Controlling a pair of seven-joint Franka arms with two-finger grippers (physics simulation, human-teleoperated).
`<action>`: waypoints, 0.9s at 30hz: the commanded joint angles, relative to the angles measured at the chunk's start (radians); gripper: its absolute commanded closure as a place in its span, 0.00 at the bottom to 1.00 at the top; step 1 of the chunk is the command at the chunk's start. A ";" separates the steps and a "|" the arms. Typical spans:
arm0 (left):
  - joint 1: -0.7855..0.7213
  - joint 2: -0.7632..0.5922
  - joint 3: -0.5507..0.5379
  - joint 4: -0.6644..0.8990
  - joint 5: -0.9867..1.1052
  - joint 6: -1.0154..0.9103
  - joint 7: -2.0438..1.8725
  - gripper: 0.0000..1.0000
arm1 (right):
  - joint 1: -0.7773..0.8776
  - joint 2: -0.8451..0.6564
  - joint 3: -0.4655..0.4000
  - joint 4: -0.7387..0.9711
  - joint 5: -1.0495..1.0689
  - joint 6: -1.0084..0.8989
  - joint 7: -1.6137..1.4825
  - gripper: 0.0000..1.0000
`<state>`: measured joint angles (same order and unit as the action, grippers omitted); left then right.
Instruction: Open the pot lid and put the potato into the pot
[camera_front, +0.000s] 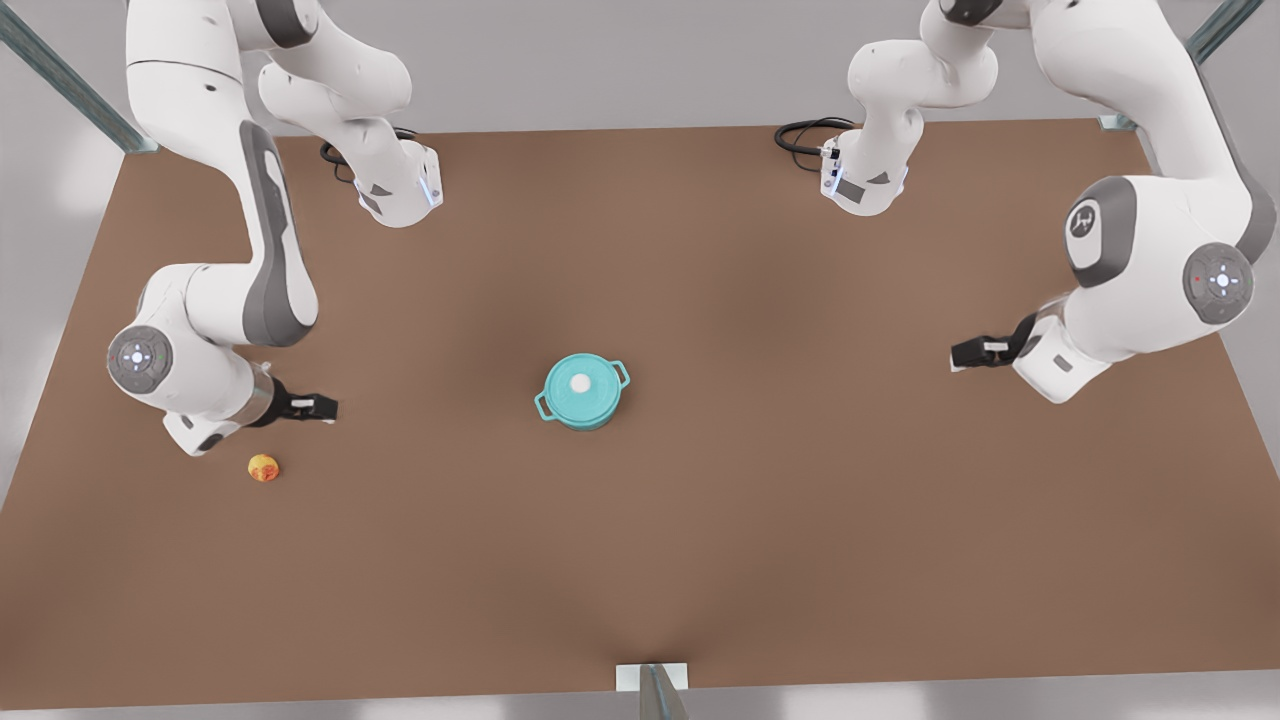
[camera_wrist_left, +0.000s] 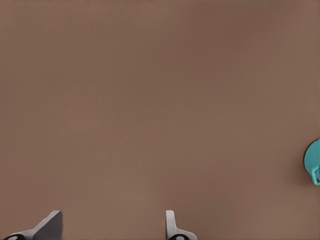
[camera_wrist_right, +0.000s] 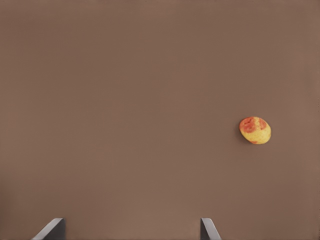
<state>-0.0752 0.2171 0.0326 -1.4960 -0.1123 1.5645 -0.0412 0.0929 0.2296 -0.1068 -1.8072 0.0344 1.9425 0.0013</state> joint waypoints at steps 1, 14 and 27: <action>-0.015 0.008 0.000 0.002 -0.010 0.080 0.060 0.00 | -0.004 -0.006 0.001 -0.007 -0.010 0.142 -0.086 0.00; -0.655 0.455 -0.071 0.392 0.120 0.282 -1.000 0.00 | -0.225 0.109 0.122 -0.081 -0.211 0.388 -0.497 0.00; -0.816 0.689 -0.071 0.444 0.264 0.532 -1.206 0.00 | -0.731 0.352 0.562 -0.081 -0.541 0.471 -0.504 0.00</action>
<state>-0.8903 0.9060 -0.0380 -1.0500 0.1294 2.0462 -0.7872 -0.6088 0.5678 0.4302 -1.8934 -0.4466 2.3926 -0.3470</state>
